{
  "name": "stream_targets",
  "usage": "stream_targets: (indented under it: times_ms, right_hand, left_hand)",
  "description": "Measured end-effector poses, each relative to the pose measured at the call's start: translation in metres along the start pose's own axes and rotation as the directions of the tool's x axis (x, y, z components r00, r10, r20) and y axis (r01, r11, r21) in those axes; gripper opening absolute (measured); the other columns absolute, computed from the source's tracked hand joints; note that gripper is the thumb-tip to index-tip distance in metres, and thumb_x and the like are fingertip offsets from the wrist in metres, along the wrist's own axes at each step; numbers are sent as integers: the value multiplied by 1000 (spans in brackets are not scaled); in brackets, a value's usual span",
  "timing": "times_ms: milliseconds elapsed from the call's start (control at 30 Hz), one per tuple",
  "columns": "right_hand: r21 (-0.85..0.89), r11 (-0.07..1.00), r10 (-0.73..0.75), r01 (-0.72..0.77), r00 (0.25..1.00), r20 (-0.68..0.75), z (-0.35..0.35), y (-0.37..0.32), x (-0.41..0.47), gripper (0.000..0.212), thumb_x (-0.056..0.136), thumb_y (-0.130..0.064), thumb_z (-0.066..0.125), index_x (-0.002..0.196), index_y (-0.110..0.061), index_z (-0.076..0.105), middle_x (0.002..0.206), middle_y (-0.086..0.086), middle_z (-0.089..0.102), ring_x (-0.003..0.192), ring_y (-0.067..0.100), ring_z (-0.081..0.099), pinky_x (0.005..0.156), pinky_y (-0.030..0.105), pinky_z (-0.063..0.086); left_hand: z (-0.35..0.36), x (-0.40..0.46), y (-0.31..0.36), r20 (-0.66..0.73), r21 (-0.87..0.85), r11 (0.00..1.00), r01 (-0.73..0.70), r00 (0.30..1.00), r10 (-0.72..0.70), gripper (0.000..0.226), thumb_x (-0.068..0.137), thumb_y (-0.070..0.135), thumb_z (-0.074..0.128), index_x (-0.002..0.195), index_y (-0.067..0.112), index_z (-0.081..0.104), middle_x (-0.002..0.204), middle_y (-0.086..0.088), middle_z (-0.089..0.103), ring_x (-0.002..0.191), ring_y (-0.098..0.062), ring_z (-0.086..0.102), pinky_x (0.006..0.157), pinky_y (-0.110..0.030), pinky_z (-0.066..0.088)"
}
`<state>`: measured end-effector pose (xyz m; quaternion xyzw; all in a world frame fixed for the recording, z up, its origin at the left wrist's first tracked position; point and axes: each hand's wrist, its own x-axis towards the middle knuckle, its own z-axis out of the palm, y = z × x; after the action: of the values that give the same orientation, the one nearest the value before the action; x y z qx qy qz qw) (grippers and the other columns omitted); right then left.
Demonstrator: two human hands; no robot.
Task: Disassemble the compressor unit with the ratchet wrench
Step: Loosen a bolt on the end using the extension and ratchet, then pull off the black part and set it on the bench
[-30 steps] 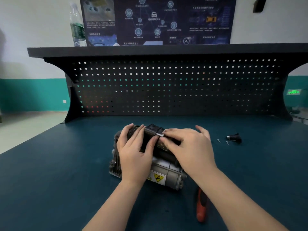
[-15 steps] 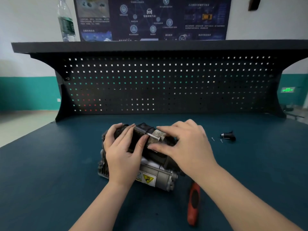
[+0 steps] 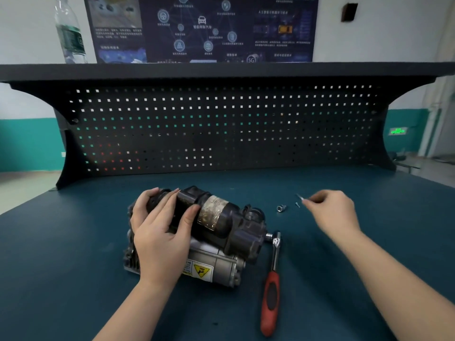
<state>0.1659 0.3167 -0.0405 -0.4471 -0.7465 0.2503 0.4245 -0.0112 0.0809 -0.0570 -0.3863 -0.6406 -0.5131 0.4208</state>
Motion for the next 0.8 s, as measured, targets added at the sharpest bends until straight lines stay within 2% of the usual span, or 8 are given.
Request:
stream_targets:
  times_ms: [133, 267, 367, 433, 500, 567, 700, 800]
  right_hand:
    - [-296, 929, 263, -223, 959, 103, 28, 50, 47, 22, 90, -29, 58, 88, -11, 70, 85, 11, 65, 79, 30, 59, 67, 31, 50]
    - [-440, 885, 227, -153, 966, 121, 47, 64, 57, 21, 92, -29, 54, 99, -14, 68, 94, 9, 62, 94, 31, 57, 78, 36, 52]
    - [-542, 837, 174, -78, 976, 130, 43, 53, 49, 42, 92, -44, 57, 122, -15, 59, 119, 13, 56, 116, 34, 45, 92, 40, 44]
    - [-309, 951, 54, -23, 994, 92, 30, 23, 35, 50, 88, -51, 60, 125, -17, 57, 124, 12, 54, 121, 32, 44, 98, 41, 40]
    - [168, 976, -158, 135, 979, 130, 14, -22, 11, 42, 82, -57, 62, 109, -24, 64, 110, -2, 66, 111, 15, 57, 91, 24, 45]
    - [405, 886, -367, 225, 874, 318, 0, -73, -25, 56, 66, -80, 56, 101, -37, 65, 98, -20, 69, 95, -9, 60, 74, 4, 42]
    - [36, 856, -378, 516, 577, 724, 8, -130, -70, 111, 42, -96, 51, 138, -45, 35, 122, -27, 51, 111, 2, 52, 90, 23, 43]
    - [-94, 831, -322, 548, 613, 722, 24, -133, -74, 85, 56, -72, 70, 125, -31, 45, 111, -11, 60, 98, 14, 60, 85, 37, 53]
  left_hand:
    - [0, -1, -2, -10, 6, 1000, 0, 1000, 0, 37, 88, 36, 55, 101, 4, 70, 98, 11, 62, 119, -15, 43, 96, -42, 43]
    - [0, -2, -5, -18, 12, 1000, -26, 999, 26, 37, 88, 36, 55, 101, 5, 70, 97, 13, 61, 119, -12, 43, 96, -35, 41]
    - [0, -2, -5, -15, 18, 1000, -23, 1000, 23, 37, 88, 36, 55, 101, 5, 70, 98, 12, 62, 119, -11, 41, 96, -38, 41]
    - [0, -1, -5, -14, 12, 1000, -24, 1000, 25, 38, 89, 38, 54, 101, 6, 70, 99, 13, 62, 119, -9, 40, 97, -41, 41]
    - [0, -1, -6, -13, 15, 999, -33, 999, 33, 39, 90, 40, 53, 102, 7, 70, 101, 14, 62, 120, -9, 40, 98, -41, 40]
    - [0, -1, -7, -9, 19, 999, -41, 999, 41, 39, 90, 40, 53, 103, 7, 70, 102, 12, 64, 121, -12, 41, 98, -42, 39]
    - [-5, 1, -5, 43, 5, 1000, -15, 999, 15, 41, 86, 38, 56, 105, 4, 69, 108, 2, 67, 120, -15, 43, 100, -40, 39]
    - [-24, 8, -9, 98, -111, 994, -23, 995, 34, 40, 90, 31, 51, 118, 5, 63, 126, 0, 59, 121, -12, 43, 104, -25, 35]
